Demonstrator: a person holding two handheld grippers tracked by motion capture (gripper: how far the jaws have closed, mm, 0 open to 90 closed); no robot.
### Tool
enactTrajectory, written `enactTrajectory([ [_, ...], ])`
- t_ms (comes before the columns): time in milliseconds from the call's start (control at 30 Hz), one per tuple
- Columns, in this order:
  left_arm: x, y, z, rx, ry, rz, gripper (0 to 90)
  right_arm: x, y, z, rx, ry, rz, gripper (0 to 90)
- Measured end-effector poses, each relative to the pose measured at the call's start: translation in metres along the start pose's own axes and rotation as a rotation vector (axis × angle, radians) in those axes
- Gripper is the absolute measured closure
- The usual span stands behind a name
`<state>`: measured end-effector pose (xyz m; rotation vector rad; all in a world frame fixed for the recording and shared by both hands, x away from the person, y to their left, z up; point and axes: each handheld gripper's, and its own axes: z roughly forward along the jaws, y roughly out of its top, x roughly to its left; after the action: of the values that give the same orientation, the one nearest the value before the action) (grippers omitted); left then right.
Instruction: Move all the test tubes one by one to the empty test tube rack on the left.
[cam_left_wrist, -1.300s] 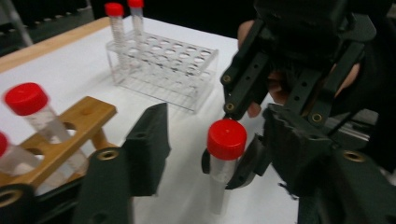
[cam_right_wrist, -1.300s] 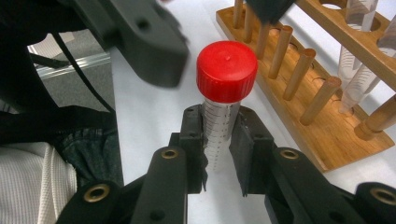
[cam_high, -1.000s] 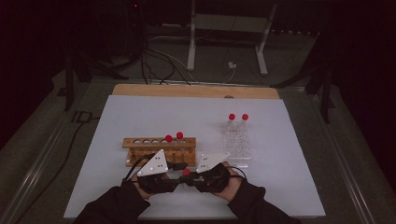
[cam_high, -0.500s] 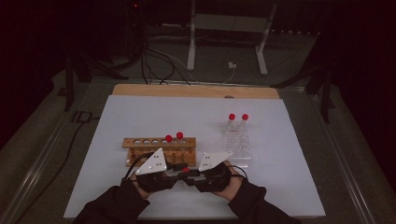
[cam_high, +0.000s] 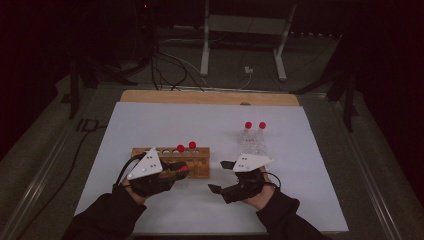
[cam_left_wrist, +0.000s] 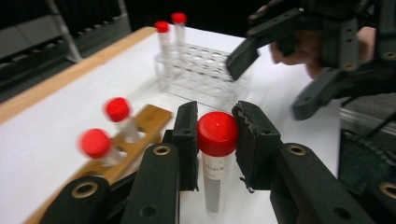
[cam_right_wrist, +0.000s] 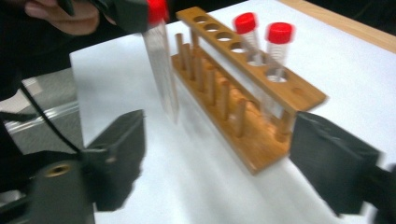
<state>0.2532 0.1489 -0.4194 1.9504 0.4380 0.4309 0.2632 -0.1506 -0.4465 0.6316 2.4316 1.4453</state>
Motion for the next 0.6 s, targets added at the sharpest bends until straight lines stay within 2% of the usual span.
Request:
enactTrajectory([
  [100,0.007,0.003,-0.006,-0.009,0.035,-0.004,72.0,-0.004,-0.002,-0.006,-0.007,-0.003,0.006,4.6],
  [167,0.012,0.006,-0.010,-0.017,0.056,-0.006,72.0,-0.006,-0.003,-0.009,-0.019,0.004,0.021,3.0],
  [233,0.016,0.010,-0.012,-0.018,0.073,0.000,72.0,-0.008,-0.002,-0.012,-0.018,-0.012,0.011,0.4],
  [433,0.028,0.017,-0.016,-0.041,0.133,-0.002,72.0,-0.009,-0.001,-0.019,-0.052,-0.037,0.001,0.0],
  [600,0.040,0.020,-0.014,-0.063,0.175,-0.013,72.0,-0.011,-0.001,-0.021,-0.055,-0.050,0.007,0.0],
])
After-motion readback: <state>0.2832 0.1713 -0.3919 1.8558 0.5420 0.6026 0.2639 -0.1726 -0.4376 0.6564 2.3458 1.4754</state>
